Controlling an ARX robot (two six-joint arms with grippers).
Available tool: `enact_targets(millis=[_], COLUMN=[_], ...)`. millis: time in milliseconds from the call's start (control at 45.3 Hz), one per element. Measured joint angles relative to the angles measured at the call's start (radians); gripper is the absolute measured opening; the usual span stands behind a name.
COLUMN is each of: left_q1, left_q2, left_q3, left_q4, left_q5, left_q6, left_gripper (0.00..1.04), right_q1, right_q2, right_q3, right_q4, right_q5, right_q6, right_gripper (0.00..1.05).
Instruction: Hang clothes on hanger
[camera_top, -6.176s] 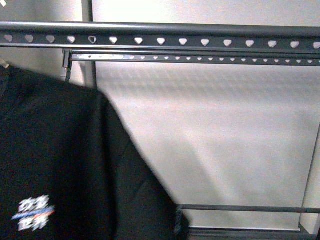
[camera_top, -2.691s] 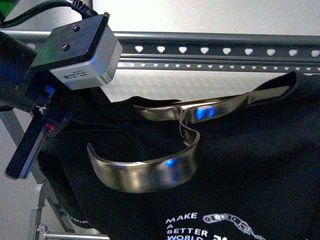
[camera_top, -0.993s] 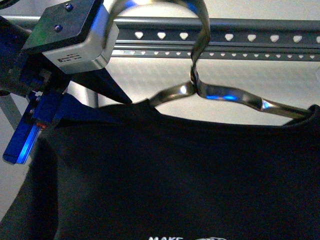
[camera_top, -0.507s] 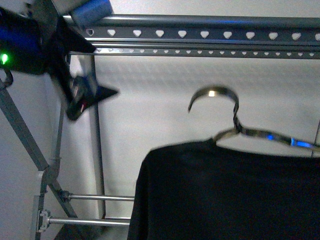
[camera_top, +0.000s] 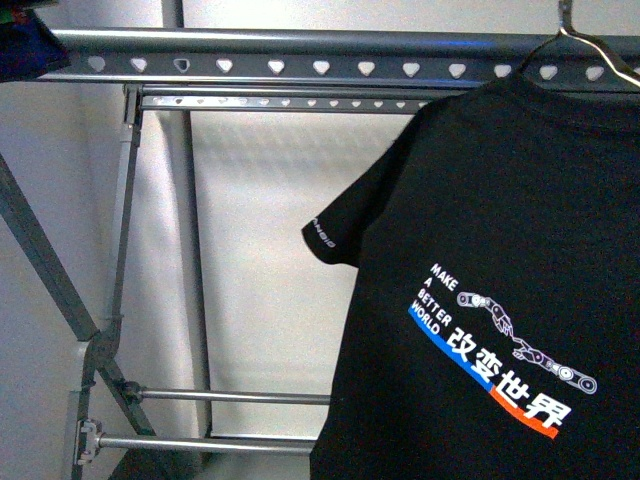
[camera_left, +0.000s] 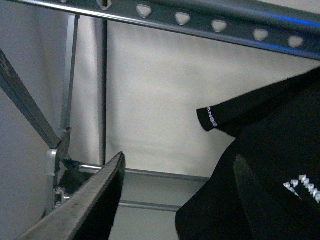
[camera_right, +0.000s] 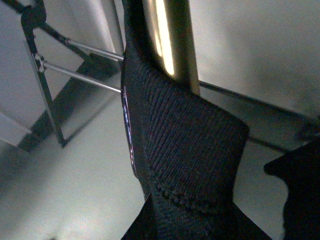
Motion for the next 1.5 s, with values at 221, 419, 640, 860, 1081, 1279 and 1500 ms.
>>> enact_targets(millis=[221, 419, 640, 860, 1081, 1279, 1500], left_q1=[0.019, 0.070, 0.070, 0.070, 0.070, 0.070, 0.070], left_q2=[-0.167, -0.285, -0.362, -0.471, -0.590, -0.710, -0.809], left_q3=[-0.334, -0.531, -0.640, -0.743, -0.817, -0.863, -0.906], left_q4=[0.151, 0.227, 0.247, 0.248, 0.204, 0.129, 0.087], left_q5=[0.019, 0.066, 0.069, 0.069, 0.069, 0.069, 0.068], left_q6=[0.078, 0.090, 0.092, 0.092, 0.092, 0.092, 0.093], left_gripper=[0.23, 0.04, 0.04, 0.04, 0.04, 0.04, 0.04], right_q1=[0.025, 0.051, 0.072, 0.096, 0.122, 0.132, 0.183], right_q2=[0.093, 0.144, 0.149, 0.152, 0.096, -0.272, -0.970], right_q3=[0.150, 0.207, 0.166, 0.080, -0.058, -0.469, -0.794], right_q4=[-0.057, -0.063, -0.043, 0.002, 0.203, 0.892, 0.690], right_q5=[0.040, 0.069, 0.107, 0.115, 0.138, 0.304, 0.456], right_q6=[0.242, 0.333, 0.336, 0.333, 0.341, 0.288, 0.329], right_gripper=[0.09, 0.09, 0.09, 0.09, 0.32, 0.74, 0.86])
